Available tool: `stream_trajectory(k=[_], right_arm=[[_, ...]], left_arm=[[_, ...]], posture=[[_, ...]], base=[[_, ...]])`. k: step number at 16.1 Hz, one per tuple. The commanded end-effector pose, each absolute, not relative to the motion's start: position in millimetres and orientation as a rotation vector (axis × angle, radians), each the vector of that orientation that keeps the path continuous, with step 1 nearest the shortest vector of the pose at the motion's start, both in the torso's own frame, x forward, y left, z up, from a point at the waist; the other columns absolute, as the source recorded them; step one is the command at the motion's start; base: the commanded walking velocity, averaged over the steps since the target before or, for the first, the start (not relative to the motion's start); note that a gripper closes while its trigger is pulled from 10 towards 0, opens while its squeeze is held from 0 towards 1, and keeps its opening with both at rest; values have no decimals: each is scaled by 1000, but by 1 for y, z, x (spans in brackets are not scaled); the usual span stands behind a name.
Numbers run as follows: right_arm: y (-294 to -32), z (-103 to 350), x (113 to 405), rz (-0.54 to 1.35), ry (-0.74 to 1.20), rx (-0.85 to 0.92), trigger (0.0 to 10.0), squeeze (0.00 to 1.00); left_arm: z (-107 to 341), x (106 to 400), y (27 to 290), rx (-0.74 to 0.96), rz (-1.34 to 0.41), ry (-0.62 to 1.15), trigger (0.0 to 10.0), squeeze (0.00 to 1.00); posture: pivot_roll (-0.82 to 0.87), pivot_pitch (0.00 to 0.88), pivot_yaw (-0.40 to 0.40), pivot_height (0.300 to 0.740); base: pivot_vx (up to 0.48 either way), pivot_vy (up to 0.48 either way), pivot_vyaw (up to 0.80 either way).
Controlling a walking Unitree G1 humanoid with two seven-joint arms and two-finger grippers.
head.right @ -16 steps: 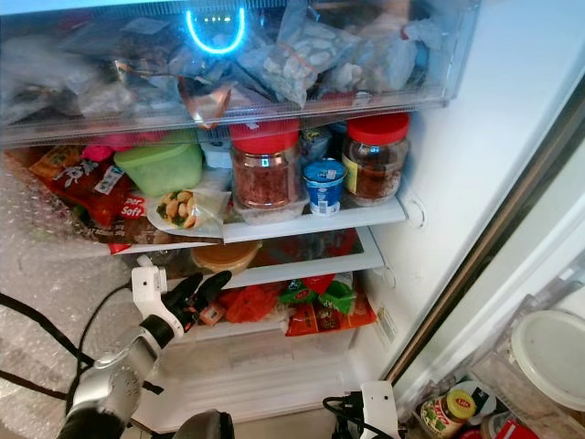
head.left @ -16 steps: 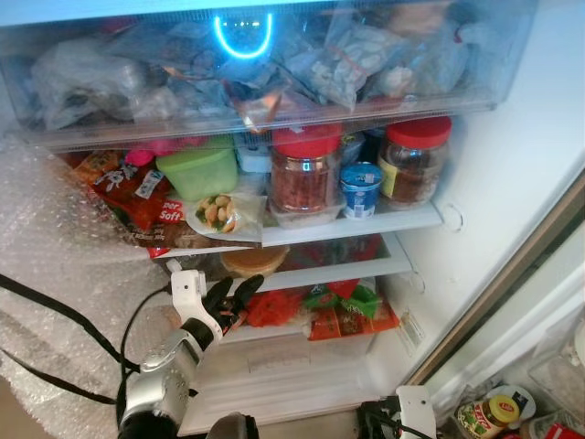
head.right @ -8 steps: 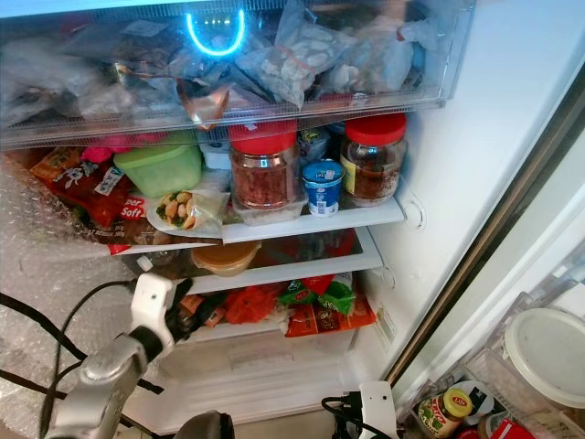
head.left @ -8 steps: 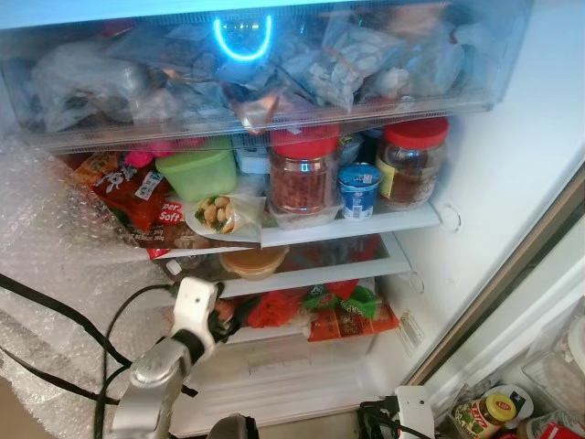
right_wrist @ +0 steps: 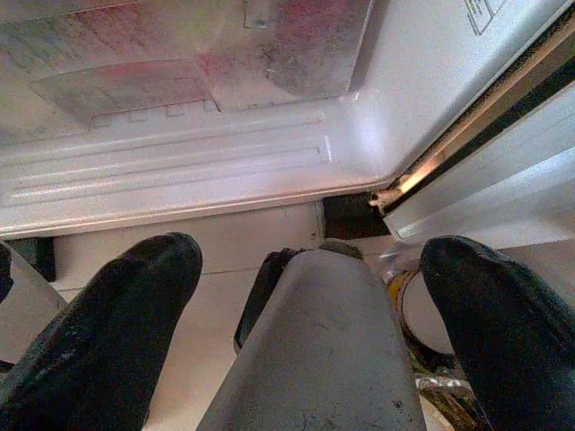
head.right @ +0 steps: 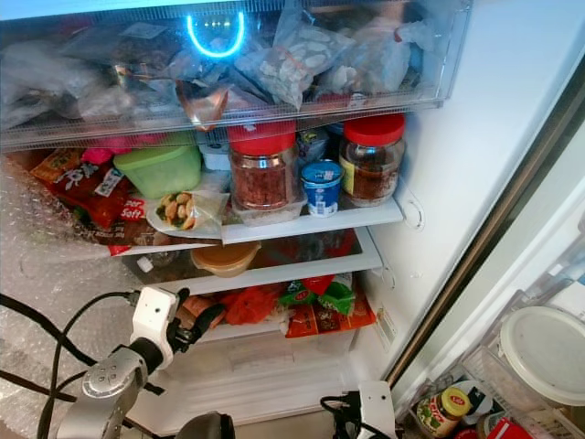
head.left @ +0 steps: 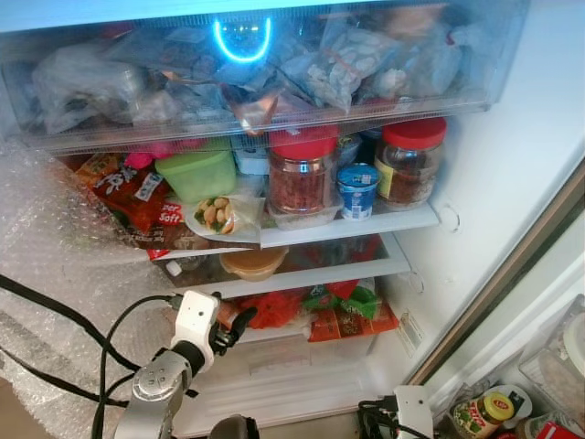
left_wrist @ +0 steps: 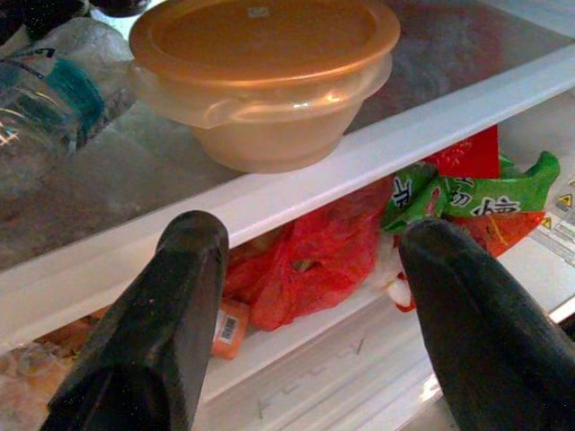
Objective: Restocking fridge
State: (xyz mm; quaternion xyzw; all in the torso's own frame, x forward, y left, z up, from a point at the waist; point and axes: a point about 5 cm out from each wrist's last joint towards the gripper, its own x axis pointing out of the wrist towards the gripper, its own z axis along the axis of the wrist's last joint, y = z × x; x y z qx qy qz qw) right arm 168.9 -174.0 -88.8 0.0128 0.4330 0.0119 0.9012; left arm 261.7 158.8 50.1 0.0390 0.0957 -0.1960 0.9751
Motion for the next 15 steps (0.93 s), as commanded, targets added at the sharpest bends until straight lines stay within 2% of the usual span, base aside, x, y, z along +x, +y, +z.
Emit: stream_trajectory(k=[1, 4, 15], right_arm=[[-172, -96, 155, 13, 955, 41, 10000, 0], [-176, -96, 154, -4, 958, 48, 10000, 0], [-175, -95, 156, -35, 947, 71, 10000, 0]], left_arm=[[50, 261, 160, 95, -389, 195, 10000, 0], [48, 260, 160, 102, -396, 201, 10000, 0], [46, 259, 159, 113, -403, 209, 10000, 0]], posture=[[6, 0, 42, 649], [7, 0, 42, 649], [5, 0, 49, 649]], base=[[0, 0, 0], [0, 0, 0], [-292, 0, 0]])
